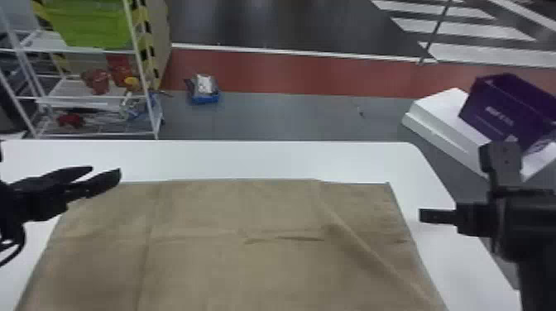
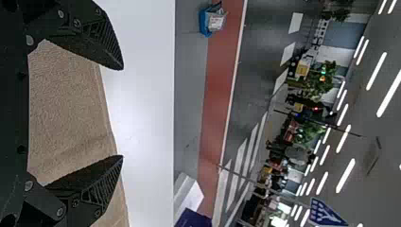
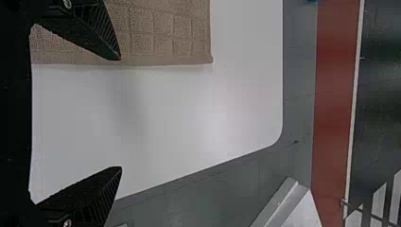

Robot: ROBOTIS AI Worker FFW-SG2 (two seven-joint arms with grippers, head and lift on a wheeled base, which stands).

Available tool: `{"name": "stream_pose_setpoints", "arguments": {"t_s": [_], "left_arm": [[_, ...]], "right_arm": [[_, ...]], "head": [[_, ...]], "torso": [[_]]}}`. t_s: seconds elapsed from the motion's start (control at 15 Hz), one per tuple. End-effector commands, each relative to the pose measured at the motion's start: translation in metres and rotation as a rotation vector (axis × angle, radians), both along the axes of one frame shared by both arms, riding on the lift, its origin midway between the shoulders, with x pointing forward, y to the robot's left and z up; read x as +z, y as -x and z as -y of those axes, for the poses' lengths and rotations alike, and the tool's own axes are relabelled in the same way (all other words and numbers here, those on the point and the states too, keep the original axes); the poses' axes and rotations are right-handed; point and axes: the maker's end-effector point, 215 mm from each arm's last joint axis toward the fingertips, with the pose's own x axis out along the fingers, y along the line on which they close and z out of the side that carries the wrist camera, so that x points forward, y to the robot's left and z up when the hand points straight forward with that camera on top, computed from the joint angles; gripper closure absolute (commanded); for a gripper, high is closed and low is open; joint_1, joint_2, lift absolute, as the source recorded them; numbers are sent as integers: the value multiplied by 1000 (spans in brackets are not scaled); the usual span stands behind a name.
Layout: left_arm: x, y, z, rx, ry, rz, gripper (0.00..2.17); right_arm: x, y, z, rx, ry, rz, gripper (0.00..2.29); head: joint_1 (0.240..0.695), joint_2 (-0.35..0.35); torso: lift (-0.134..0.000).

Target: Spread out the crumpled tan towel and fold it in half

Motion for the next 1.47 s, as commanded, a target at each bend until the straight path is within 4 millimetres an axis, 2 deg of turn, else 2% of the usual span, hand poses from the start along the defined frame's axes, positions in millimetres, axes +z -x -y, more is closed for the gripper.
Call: {"name": "stream_pose_setpoints", "arguments": {"t_s": [0.0,0.13,0.33,0.47,0.53,0.87,1.0,1.4], "left_arm": [[-11,-22,-13,-29,-126,-43,350],[-20,-25,-31,-23,-221,-66,350],[-47,-25,-54,-16,-348,-151,404],[-55,-21,-63,-24,-360,-179,421],[-56,-23,-56,-42,-367,-185,421],[-64,-33,-61,-35,-384,-197,421],[-67,-37,-63,-31,-417,-199,518],[-69,-30,-56,-48,-387,-199,522]], "right_arm": [[2,2,3,-9,-8,3,49],[2,4,6,-17,-22,6,49],[4,4,9,-21,-25,14,49],[4,3,9,-19,-26,15,49],[4,2,8,-17,-25,16,49],[3,2,5,-11,-26,13,49],[2,4,7,-16,-29,12,49],[3,3,9,-12,-17,10,46]], "head": [[695,-145],[695,-140],[695,-113],[695,-99],[695,-99],[695,-83],[695,-81],[695,-90]], "torso": [[-124],[-124],[-124],[-124],[-124],[-124],[-124],[-124]]}}
